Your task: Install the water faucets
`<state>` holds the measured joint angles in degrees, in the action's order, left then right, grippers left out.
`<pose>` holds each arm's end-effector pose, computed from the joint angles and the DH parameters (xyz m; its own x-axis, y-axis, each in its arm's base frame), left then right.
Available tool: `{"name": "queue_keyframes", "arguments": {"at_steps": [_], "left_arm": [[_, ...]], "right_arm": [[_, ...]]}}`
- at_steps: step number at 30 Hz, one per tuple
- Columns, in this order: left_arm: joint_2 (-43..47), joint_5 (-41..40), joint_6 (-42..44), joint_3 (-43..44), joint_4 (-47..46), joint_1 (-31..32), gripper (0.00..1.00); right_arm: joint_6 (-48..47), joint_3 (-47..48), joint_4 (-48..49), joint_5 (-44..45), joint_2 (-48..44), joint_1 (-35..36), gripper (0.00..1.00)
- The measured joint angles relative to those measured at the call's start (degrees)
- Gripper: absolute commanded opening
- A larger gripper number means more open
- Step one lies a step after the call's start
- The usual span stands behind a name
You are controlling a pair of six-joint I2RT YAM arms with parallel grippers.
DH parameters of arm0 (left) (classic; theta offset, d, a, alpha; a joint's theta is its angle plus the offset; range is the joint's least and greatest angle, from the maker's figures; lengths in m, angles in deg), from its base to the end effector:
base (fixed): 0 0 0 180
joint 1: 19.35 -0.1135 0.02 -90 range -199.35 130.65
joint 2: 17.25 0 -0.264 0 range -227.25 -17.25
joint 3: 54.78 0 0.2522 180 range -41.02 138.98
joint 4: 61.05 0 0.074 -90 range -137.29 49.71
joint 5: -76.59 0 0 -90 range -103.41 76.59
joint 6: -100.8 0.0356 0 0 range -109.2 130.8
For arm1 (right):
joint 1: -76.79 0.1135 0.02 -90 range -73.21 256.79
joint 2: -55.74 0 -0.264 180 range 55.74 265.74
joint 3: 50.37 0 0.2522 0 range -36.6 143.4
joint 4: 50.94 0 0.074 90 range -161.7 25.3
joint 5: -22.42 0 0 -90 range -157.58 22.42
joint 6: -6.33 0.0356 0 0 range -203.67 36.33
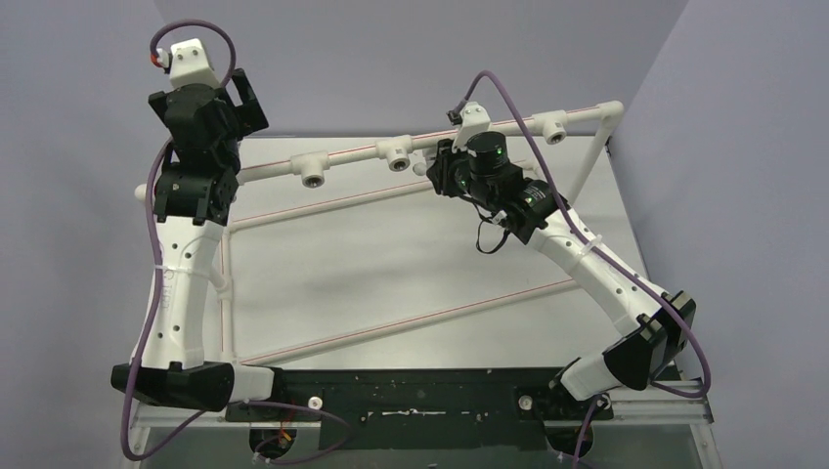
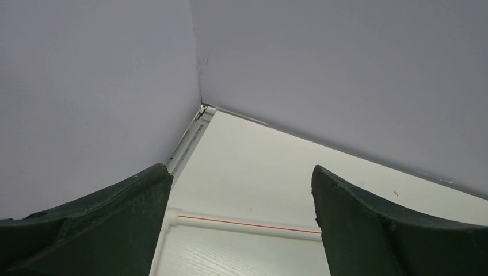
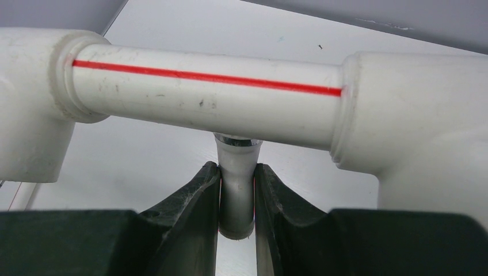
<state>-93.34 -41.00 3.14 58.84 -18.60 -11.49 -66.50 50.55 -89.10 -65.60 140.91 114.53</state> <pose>0.2615 -0.0195 0.5143 -0.0394 -0.1138 -0.9927 -0.3442 0.9342 -0.0934 0.2711 0.2082 0.4032 -0.4612 0.0161 -0.8872 -0.4713 0.8427 0.2603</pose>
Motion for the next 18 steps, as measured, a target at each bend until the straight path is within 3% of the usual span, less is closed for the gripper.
{"name": "queue_keyframes", "arguments": {"at_steps": [7, 18], "left_arm": [[-0.7, 5.2, -4.5, -6.1, 0.2, -6.5, 0.89], [-3.5, 10.0, -5.7, -10.3, 2.2, -6.9, 0.83]], "right_arm": [[0.5, -0.9, 2.1, -0.3, 0.0, -0.8, 0.00], [0.3, -2.1, 5.2, -2.9, 0.0, -5.9, 0.00]]}}
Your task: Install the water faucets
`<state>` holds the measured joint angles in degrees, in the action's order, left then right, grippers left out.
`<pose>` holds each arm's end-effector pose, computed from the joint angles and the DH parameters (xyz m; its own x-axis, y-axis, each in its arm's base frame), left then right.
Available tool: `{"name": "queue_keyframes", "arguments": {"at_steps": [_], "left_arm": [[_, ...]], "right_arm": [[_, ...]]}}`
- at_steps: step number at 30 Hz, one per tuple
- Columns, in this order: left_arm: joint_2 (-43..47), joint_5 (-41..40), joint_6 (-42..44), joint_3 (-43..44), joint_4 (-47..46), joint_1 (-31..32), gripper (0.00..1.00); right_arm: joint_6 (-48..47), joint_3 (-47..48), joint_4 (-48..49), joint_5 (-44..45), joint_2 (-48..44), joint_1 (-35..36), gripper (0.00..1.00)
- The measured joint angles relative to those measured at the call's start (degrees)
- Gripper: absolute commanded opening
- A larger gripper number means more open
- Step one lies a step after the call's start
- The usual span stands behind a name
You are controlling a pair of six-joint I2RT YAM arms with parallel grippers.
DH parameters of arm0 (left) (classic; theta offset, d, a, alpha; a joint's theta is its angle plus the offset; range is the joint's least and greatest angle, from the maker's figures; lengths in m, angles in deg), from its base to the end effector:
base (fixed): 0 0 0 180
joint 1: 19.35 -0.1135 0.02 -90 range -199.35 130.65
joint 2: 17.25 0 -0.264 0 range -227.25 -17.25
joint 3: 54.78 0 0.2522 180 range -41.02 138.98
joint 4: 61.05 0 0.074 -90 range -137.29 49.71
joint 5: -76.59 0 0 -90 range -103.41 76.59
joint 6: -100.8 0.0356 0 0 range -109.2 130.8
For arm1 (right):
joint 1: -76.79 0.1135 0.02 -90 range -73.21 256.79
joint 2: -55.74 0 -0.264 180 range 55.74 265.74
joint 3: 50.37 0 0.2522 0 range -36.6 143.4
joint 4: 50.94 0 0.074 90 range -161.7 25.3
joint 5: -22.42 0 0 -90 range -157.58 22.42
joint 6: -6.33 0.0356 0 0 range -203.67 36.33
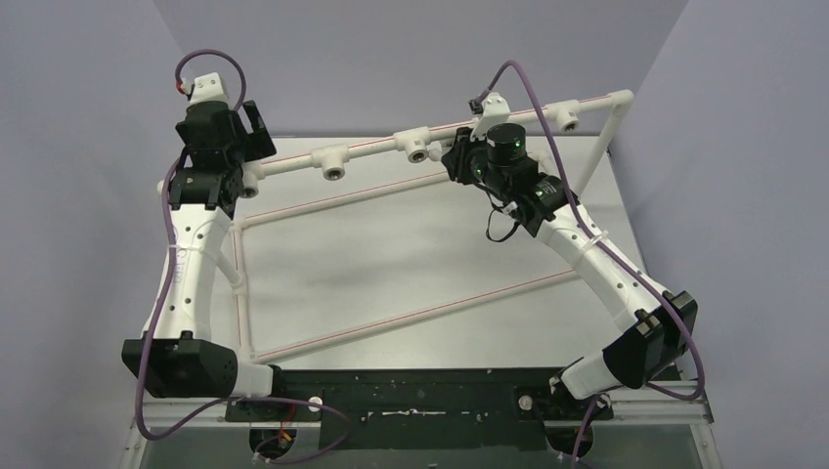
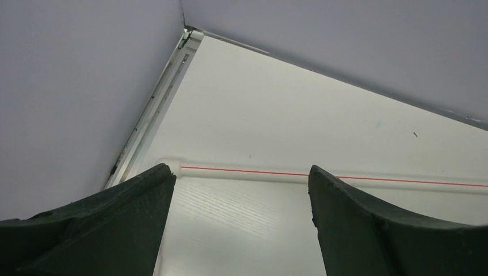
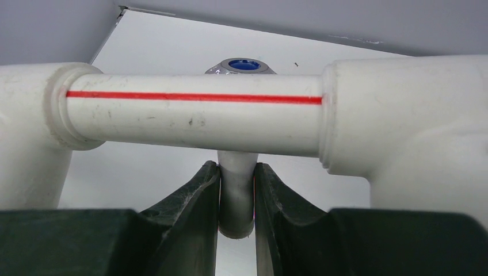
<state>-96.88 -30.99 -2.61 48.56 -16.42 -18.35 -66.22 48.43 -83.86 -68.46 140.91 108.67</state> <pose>0.3044 0.0054 0.4361 -0.2857 -0.2161 -0.9336 -0.3410 0.9334 -0.1117 0.2938 0.1834 0.3998 -0.4297 0.0859 -0.8989 -0.4314 0.8550 0.2879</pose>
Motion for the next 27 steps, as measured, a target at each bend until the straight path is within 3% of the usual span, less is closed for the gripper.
{"name": "queue_keyframes", "arguments": {"at_steps": [10, 19, 27], "left_arm": [[0.8, 10.4, -0.3, -1.4, 1.0, 0.6, 0.77], [2.5, 16.0, -0.6, -2.6, 3.3, 6.5, 0.75], [6.3, 21.0, -2.2, -6.1, 6.0, 11.6, 0.74]], "right_arm": [[-0.4, -0.5, 1.8, -4.0, 0.0, -8.6, 0.00], [-0.3, -0.4, 1.5, -5.2, 0.0, -14.9, 0.00], [-2.0, 4.4, -4.9, -6.7, 2.3, -20.2, 0.00]]}}
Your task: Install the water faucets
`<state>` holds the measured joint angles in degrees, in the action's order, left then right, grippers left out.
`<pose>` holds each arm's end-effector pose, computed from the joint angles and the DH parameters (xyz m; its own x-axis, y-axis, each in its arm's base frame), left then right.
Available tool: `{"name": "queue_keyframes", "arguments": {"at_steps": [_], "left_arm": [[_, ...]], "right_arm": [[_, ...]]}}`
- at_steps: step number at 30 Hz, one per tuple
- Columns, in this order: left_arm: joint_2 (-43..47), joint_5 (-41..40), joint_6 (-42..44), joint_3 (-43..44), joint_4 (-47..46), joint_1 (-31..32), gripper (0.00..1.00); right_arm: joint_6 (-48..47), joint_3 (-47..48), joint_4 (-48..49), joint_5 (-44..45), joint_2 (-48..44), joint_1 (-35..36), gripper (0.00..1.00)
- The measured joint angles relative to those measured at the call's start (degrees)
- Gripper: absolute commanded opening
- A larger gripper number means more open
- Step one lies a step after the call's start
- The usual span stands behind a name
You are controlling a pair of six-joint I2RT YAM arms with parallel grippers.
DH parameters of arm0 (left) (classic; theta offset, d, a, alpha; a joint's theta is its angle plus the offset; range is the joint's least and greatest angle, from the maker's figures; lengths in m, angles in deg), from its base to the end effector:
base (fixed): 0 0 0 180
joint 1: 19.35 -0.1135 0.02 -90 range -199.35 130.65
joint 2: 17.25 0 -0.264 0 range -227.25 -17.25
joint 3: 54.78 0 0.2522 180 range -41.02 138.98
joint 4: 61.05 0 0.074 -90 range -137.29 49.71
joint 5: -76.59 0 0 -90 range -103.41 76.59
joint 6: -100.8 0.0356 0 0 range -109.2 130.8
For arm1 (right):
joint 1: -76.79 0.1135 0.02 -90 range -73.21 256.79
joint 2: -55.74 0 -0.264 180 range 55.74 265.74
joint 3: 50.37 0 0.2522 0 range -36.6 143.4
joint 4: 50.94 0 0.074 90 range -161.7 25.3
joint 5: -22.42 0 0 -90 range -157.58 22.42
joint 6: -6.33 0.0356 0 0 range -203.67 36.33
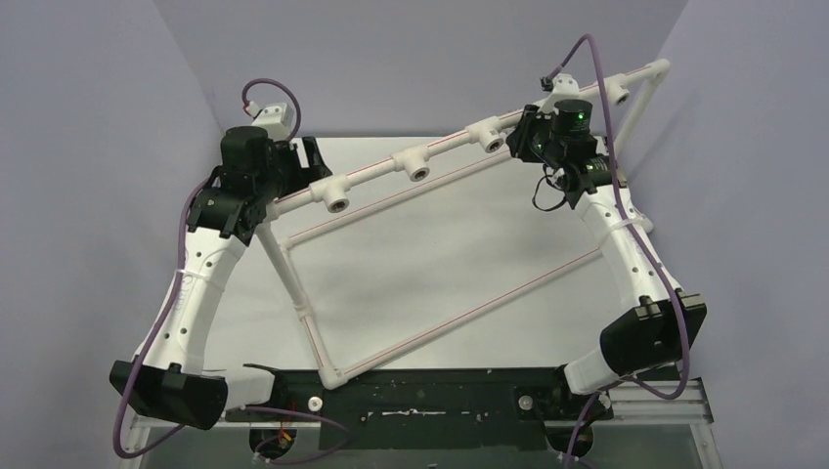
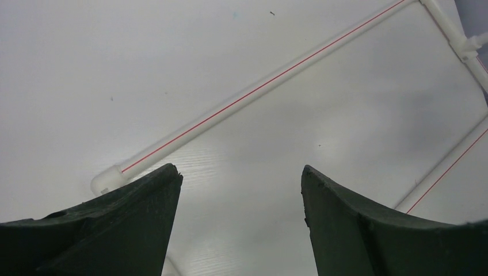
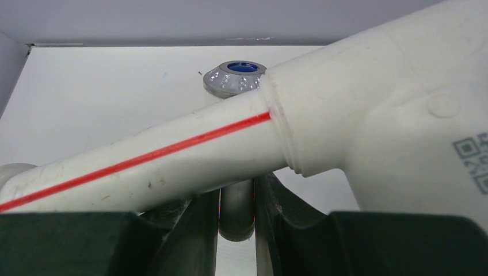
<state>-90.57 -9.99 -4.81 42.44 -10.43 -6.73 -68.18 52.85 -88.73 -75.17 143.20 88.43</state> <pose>0.2656 -0.0616 0.4193 -0.4953 -0.1644 -0.8531 0.1421 0.9534 -0.2662 0.3441 0.0757 0.4047 -0.4395 0.1798 -0.8801 -0.2102 0.9320 0.2953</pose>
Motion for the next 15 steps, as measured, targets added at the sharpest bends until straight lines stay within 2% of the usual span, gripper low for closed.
{"name": "queue_keyframes", "arguments": {"at_steps": [6, 15], "left_arm": [[3.0, -0.2, -1.3, -1.4, 3.4, 0.5, 0.81], [5.7, -9.9, -2.5, 0.1, 7.3, 0.5, 0.84]], "right_arm": [[0.4, -3.0, -1.0, -0.2, -2.9, -0.6, 0.00], [3.1, -16.4, -0.9, 3.3, -11.1, 2.8, 0.00]]}}
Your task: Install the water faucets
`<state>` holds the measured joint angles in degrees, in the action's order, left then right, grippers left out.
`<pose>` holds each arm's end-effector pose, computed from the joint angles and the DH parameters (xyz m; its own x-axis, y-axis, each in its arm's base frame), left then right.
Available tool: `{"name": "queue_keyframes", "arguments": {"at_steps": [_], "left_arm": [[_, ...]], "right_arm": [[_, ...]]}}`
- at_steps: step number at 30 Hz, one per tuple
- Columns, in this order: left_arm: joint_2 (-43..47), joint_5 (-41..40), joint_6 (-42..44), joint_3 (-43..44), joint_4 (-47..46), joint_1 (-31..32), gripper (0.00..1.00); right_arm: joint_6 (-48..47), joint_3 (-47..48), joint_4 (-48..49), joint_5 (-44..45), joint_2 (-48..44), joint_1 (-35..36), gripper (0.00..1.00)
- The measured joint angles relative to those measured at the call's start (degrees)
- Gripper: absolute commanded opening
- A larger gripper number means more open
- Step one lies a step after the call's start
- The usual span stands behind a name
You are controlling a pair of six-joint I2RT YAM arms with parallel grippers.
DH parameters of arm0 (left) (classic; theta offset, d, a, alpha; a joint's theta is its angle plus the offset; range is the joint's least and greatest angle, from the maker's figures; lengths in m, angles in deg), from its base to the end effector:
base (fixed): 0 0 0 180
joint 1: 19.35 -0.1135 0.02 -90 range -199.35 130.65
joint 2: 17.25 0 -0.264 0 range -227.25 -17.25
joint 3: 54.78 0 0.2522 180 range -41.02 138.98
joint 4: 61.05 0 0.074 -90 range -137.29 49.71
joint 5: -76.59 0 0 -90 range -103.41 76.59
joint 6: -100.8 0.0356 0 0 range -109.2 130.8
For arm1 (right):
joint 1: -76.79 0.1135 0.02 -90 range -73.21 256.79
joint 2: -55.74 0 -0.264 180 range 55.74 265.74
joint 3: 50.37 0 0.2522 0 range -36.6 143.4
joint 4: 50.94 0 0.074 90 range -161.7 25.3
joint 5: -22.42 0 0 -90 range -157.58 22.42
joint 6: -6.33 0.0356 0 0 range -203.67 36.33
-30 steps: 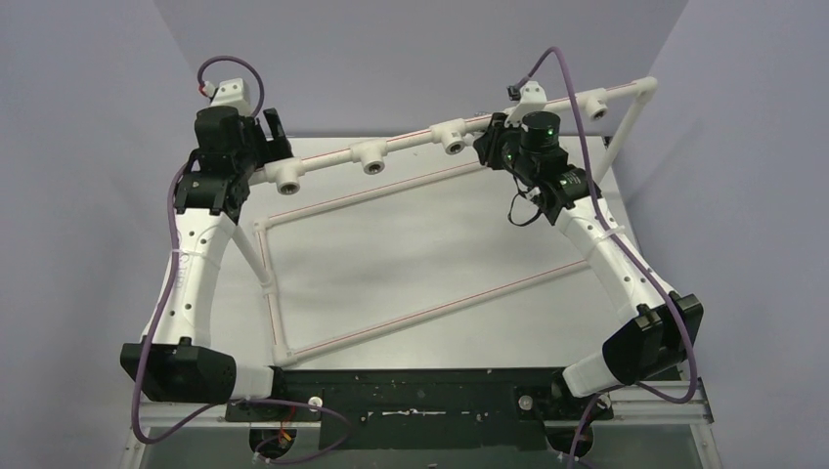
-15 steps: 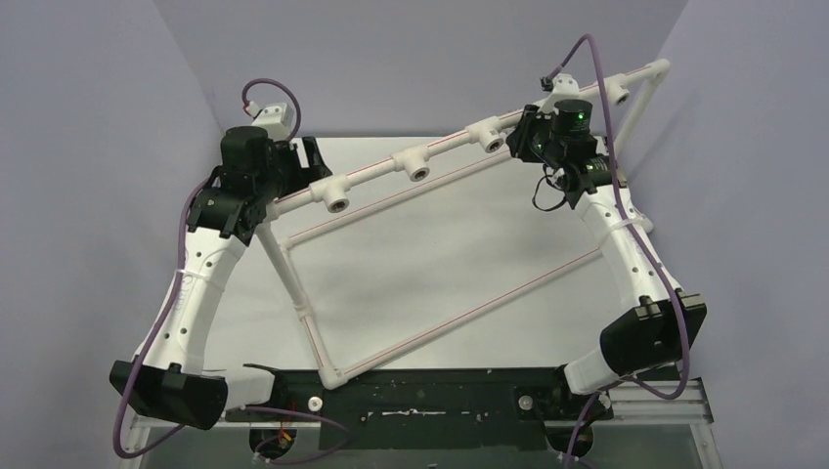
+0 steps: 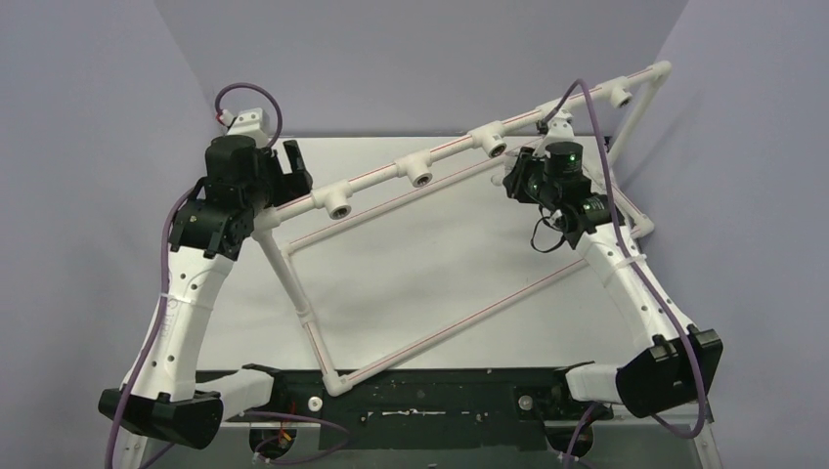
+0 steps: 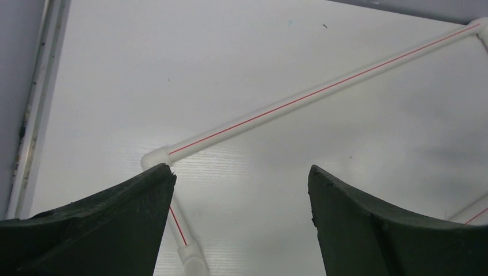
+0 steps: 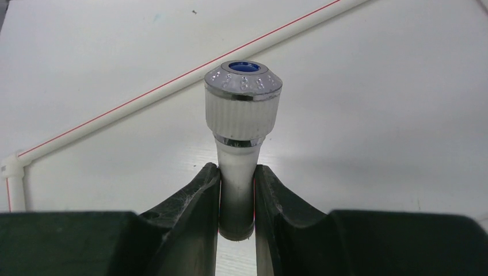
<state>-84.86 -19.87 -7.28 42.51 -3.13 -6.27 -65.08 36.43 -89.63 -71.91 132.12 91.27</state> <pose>0.2297 -0.0493 0.4307 -0.4780 -0.2055 -0.8540 -0.0210 0.9746 -0.2228 0.2920 0.0782 0.3638 -0.5347 0.1902 -0.8234 -0.1512 0.9371 0.3147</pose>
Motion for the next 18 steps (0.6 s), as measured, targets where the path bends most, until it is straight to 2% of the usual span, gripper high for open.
{"name": "queue_keyframes", "arguments": {"at_steps": [9, 13, 18], "left_arm": [[4.9, -8.2, 0.2, 3.4, -0.4, 0.0, 0.84], [10.3, -8.3, 0.2, 2.4, -2.4, 0.0, 0.85], [18.0, -5.9, 0.2, -3.0, -6.4, 0.4, 0.85]], "right_arm": [[2.9, -9.6, 1.6, -1.2, -13.2, 7.6, 0.00], [4.3, -14.6, 4.1, -2.1, -17.7, 13.3, 0.00], [4.8, -20.5, 8.1, -2.1, -21.2, 21.4, 0.00]]}}
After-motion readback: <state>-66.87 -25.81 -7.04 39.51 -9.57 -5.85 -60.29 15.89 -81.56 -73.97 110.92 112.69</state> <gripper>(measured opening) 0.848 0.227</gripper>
